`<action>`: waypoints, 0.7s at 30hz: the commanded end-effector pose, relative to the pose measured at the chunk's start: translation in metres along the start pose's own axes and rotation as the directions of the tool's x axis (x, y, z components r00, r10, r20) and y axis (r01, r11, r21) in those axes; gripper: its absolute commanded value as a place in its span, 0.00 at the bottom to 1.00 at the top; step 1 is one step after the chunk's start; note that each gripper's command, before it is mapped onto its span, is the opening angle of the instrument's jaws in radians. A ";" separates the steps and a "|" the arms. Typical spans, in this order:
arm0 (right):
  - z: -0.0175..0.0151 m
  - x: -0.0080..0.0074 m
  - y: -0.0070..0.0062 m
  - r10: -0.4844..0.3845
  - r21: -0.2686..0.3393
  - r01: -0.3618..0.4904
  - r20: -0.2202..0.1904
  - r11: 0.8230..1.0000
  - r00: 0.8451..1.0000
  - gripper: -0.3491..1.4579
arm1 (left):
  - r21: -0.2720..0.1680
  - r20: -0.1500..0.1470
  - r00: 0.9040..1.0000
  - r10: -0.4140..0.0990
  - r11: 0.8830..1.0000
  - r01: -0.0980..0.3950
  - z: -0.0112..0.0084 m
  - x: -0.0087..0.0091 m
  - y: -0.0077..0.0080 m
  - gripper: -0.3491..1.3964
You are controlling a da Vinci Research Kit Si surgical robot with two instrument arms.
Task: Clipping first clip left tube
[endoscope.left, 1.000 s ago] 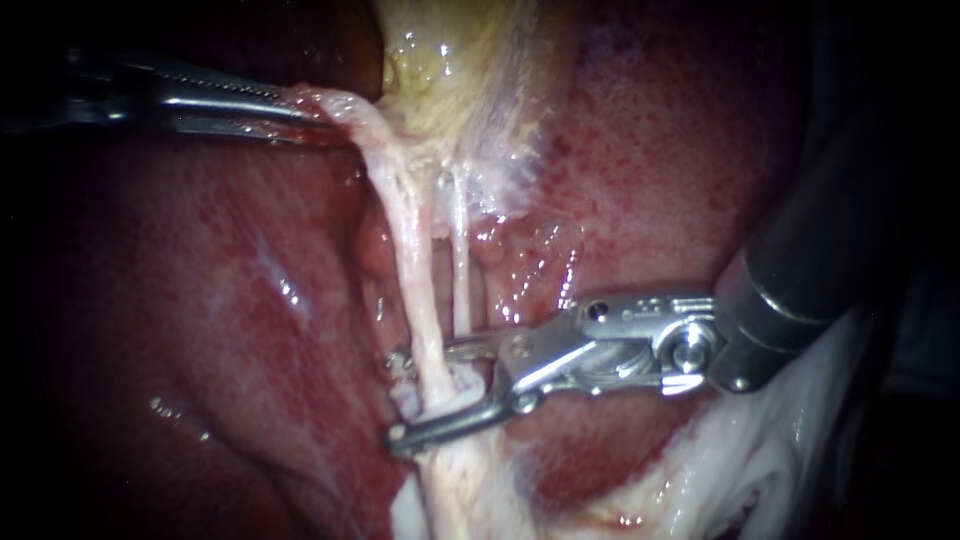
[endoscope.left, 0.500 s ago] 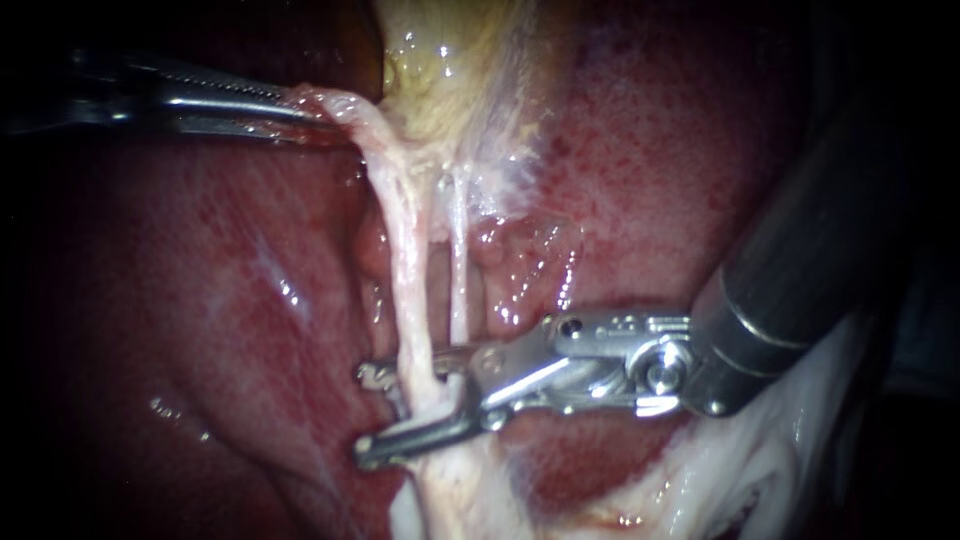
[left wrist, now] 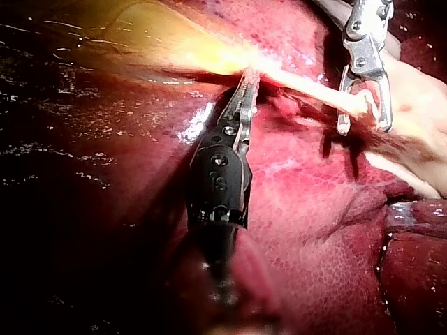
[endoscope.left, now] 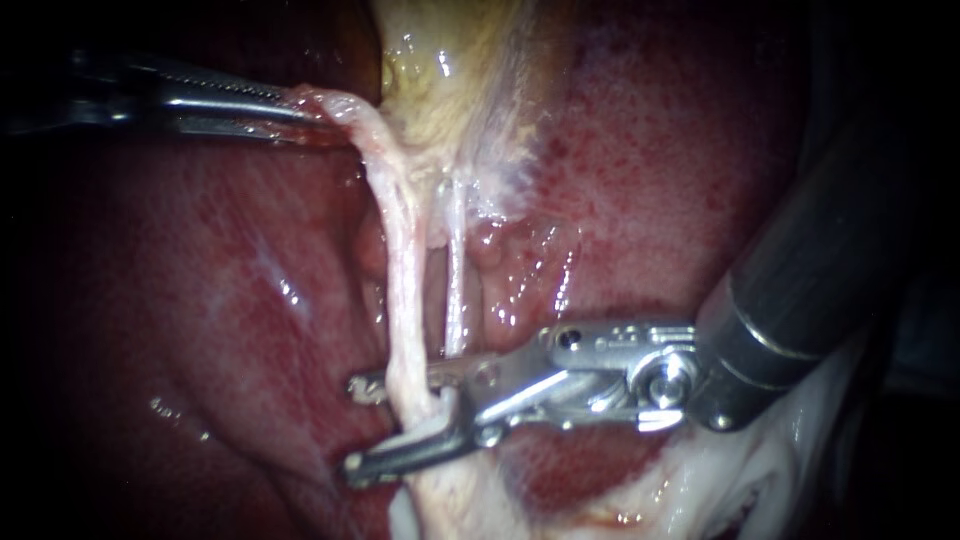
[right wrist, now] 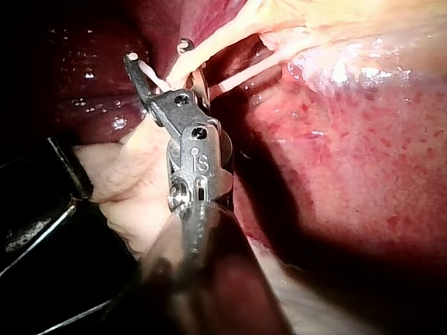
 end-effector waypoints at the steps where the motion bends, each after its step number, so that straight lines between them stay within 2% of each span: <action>1: -0.0001 -0.0001 0.0000 0.007 0.000 -0.007 0.000 1.000 1.000 0.43 | 0.000 0.000 1.000 0.000 1.000 0.000 0.0000 0.0000 0.0000 0.00; 8: -0.0004 -0.0002 -0.0001 0.012 0.002 -0.012 0.001 1.000 1.000 0.37 | 0.000 0.000 1.000 0.000 1.000 0.000 0.0000 0.0000 0.0000 0.00; 12: -0.0008 -0.0004 -0.0003 0.059 0.003 -0.059 0.001 0.998 0.998 0.25 | 0.000 0.000 1.000 0.000 1.000 0.000 0.0000 0.0000 0.0000 0.00; 15: -0.0010 -0.0005 -0.0004 0.094 0.004 -0.094 0.001 0.996 0.996 0.13 | 0.000 0.000 1.000 0.000 1.000 0.000 0.0000 0.0000 0.0000 0.00; 16: -0.0011 -0.0006 -0.0004 0.111 0.012 -0.112 0.004 0.994 0.994 0.03 | 0.000 0.000 1.000 0.000 1.000 0.000 0.0000 0.0000 0.0000 0.00; 17: -0.0012 -0.0006 -0.0005 0.123 0.018 -0.123 0.007 0.992 0.992 0.00 | 0.000 0.000 1.000 0.000 1.000 0.000 0.0000 0.0000 0.0000 0.00; 21: -0.0014 -0.0007 -0.0005 0.134 0.028 -0.135 0.012 0.991 0.991 0.00 | 0.000 0.000 1.000 0.000 1.000 0.000 0.0000 0.0000 0.0000 0.00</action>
